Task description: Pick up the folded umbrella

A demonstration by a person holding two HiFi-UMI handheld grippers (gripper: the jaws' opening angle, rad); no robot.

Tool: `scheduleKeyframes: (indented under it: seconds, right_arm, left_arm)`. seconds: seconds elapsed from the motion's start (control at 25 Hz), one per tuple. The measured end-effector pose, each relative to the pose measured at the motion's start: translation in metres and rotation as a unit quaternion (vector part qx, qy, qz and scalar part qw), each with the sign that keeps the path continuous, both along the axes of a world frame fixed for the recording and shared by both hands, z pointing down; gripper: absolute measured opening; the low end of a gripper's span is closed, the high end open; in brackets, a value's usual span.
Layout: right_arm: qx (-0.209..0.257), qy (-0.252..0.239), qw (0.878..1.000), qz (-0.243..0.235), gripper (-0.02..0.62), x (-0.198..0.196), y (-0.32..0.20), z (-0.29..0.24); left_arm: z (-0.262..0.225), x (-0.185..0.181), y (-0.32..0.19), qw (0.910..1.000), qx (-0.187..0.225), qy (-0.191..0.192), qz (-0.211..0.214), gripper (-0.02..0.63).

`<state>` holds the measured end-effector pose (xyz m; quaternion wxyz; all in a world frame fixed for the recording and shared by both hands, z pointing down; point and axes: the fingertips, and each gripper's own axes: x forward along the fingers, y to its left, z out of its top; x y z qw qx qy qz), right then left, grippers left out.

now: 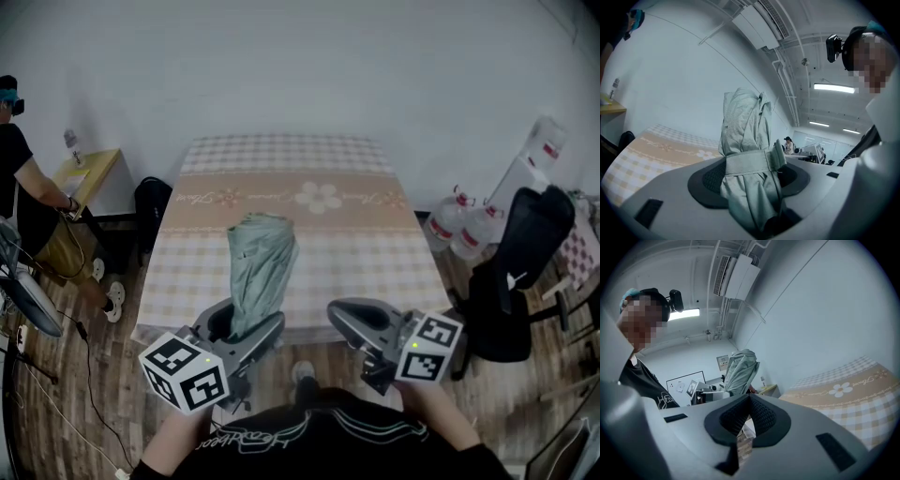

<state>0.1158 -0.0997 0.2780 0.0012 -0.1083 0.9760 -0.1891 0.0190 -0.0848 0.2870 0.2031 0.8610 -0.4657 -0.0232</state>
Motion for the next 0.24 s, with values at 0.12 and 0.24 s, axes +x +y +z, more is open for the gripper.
scheduleKeyframes:
  seconds: [0.12,0.24]
  right_arm:
    - [0.003,0.002,1.000,0.002,0.011,0.0035,0.0020,-0.0020]
    - [0.005,0.002,1.000,0.004,0.012,0.0066,0.0039,-0.0055]
  left_arm:
    - [-0.0020,0.0043,0.0017,1.0000,0.005,-0.002,0.005,0.261]
    - [-0.0049,0.0087,0.0042,0.9999,0.011,-0.005,0.012,0.261]
